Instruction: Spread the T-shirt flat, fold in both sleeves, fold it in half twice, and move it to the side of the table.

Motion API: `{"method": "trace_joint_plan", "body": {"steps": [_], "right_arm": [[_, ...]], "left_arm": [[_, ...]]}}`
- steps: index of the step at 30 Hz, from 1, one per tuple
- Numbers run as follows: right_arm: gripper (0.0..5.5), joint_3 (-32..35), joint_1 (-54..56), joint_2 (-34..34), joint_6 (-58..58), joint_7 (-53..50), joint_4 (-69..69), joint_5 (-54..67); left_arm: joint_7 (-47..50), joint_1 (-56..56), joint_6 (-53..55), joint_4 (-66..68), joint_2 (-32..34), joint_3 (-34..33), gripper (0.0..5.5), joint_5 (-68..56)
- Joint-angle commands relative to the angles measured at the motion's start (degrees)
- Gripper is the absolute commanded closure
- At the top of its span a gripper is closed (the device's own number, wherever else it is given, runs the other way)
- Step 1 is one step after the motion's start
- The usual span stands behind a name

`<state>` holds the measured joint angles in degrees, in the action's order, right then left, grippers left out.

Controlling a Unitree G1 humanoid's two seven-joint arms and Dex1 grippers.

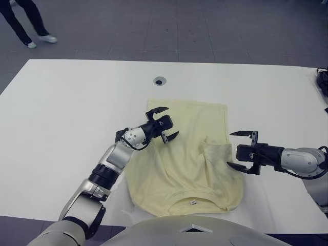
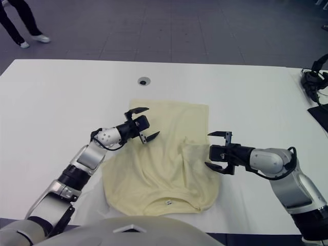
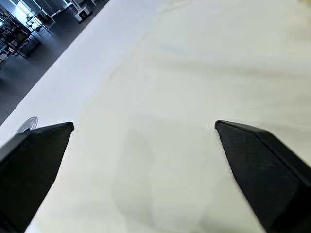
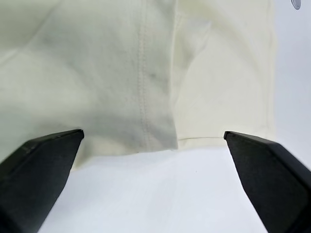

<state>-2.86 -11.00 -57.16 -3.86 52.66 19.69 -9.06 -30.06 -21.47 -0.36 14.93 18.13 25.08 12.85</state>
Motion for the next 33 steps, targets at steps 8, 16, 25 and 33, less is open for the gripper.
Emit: {"method": "trace_joint_plan", "body": {"steps": [8,16,25,33], "right_arm": [[0.13,7.21,-8.98,-6.45,0.47,2.41,-5.80,0.60],[0.13,7.36,-10.35,-6.69,-1.60,2.96,-6.47,0.80],[0.13,9.32,-8.91,-7.20,-16.13,9.27,4.87,9.83],[0.13,12.76,-4.48,-5.01,-21.75,9.09,8.45,17.17]], "left_arm": [[3.97,-2.54,-6.67,10.90,3.30,2.28,0.10,9.02],[5.38,-2.35,-6.26,10.39,5.41,-0.09,0.10,9.16],[9.42,-1.60,-7.12,4.47,2.19,-5.49,0.10,4.84],[5.22,1.39,-6.84,-8.70,-2.08,-7.04,0.10,-3.54]]}}
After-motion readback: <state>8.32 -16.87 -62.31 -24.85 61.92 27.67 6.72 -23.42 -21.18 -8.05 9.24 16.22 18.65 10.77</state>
